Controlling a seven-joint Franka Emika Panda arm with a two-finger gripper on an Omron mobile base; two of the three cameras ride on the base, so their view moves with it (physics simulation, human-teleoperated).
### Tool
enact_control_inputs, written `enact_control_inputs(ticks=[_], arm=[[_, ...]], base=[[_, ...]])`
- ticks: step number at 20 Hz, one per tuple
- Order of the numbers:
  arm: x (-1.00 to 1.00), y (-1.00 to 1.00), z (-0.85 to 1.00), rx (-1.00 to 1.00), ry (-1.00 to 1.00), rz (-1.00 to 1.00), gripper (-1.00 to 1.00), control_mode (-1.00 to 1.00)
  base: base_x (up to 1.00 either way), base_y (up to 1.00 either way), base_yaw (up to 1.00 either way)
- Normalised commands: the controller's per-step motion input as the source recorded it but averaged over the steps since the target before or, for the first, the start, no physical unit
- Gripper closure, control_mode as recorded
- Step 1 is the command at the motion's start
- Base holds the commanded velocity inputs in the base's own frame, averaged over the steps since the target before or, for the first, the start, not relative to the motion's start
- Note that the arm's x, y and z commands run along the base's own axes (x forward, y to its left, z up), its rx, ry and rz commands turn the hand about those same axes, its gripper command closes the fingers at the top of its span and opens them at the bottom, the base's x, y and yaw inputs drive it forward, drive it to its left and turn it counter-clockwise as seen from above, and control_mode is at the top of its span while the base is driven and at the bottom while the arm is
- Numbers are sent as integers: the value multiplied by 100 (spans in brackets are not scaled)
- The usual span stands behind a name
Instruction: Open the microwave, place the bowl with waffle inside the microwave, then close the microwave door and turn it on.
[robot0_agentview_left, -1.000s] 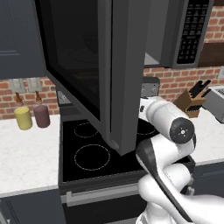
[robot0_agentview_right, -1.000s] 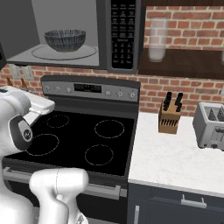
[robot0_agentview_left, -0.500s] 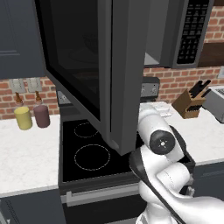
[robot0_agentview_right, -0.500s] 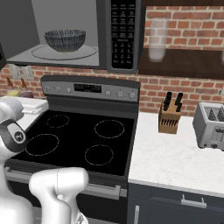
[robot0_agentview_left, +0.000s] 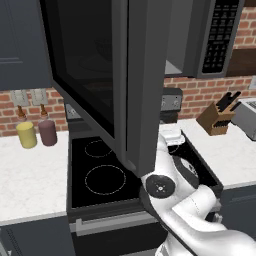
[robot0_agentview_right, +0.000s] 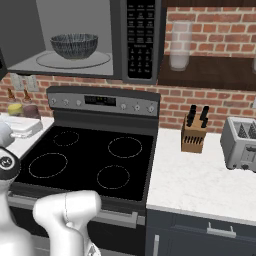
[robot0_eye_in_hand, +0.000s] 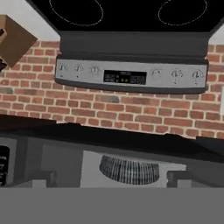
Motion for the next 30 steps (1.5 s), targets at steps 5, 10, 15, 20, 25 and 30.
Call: enact_control_inputs(ticks=[5, 10, 15, 20, 25, 30], arm=[[-6, 37, -22, 1, -29, -6, -100, -100], [0, 44, -31, 4, -28, -7, -100, -100], [-16, 56, -11, 8, -30, -8, -100, -100], [-48, 82, 1, 5, -30, -5, -100, -100], [-37, 100, 0, 0, -23, -5, -100, -100], [-26, 94, 0, 0, -26, -6, -100, -100]], base=[[0, 0, 0], [0, 0, 0], [0, 0, 0], [0, 0, 0], [0, 0, 0], [0, 0, 0]])
